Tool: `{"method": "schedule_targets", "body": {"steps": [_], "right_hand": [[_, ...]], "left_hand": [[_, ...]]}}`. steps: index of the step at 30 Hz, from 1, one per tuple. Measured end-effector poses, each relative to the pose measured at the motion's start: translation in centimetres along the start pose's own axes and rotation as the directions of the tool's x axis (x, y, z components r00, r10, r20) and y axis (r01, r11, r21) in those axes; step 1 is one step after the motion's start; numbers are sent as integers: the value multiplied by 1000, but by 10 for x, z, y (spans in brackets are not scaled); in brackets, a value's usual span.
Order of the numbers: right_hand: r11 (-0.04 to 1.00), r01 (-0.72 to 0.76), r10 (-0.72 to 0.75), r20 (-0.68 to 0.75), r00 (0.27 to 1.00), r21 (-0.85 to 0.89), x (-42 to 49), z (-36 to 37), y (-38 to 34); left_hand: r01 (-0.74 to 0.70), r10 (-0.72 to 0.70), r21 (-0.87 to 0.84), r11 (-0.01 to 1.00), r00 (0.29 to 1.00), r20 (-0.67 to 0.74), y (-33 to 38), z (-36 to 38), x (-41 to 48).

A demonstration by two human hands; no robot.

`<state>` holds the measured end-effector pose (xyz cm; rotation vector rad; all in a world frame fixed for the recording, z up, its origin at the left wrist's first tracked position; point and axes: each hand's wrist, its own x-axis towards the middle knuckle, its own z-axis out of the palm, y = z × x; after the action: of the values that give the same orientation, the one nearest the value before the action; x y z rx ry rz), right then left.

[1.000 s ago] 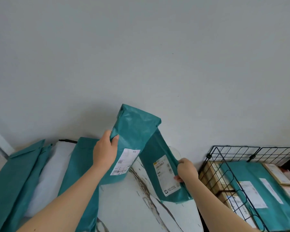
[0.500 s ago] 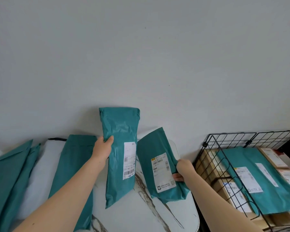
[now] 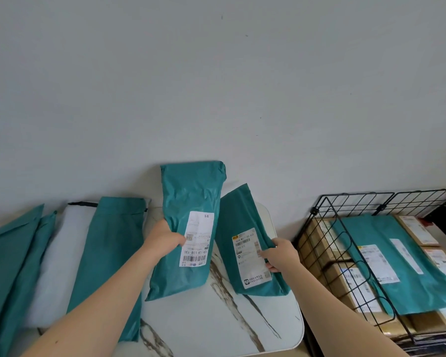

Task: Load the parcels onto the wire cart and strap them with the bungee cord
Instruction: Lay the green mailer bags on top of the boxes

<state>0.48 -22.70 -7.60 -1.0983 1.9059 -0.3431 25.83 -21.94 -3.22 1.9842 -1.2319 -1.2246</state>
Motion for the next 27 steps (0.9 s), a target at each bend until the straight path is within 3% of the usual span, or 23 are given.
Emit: {"method": "schedule_targets", "body": {"steps": [2, 5, 7, 10, 13, 15, 17, 21, 25, 27], "right_hand": [[1000, 24, -24, -41, 999, -13, -1, -3, 0], [999, 53, -54, -110, 992, -13, -4, -13, 2], [998, 65, -66, -156, 986, -9, -7, -22, 4], [997, 71, -71, -216, 974, -6, -12, -35, 8], [997, 77, -72, -240, 968, 13, -16, -41, 12], [996, 85, -76, -243, 967, 28, -19, -43, 13], [994, 98, -84, -248, 965, 45, -21, -43, 15], [991, 136, -126, -283, 951, 17, -21, -44, 19], [987, 159, -162, -314, 935, -37, -19, -42, 18], [984, 176, -171, -320, 932, -14, -17, -41, 14]], "left_hand": [[-39, 42, 80, 996, 998, -43, -1, 1, 1], [-118, 158, 414, 903, 985, -65, 2, 0, 3], [-182, 247, 641, 746, 969, -12, 10, -1, 1], [-303, 327, 854, 423, 930, 168, 23, 5, -2], [-357, 375, 929, 100, 878, 297, 32, 17, -3], [-358, 399, 933, -35, 851, 341, 32, 28, -1], [-365, 440, 931, -15, 834, 334, 29, 39, 0], [-339, 403, 926, 168, 881, 249, 15, 46, 6], [-242, 274, 876, 418, 952, 132, -12, 43, 17], [-154, 145, 794, 588, 986, 84, -25, 42, 20]]}}
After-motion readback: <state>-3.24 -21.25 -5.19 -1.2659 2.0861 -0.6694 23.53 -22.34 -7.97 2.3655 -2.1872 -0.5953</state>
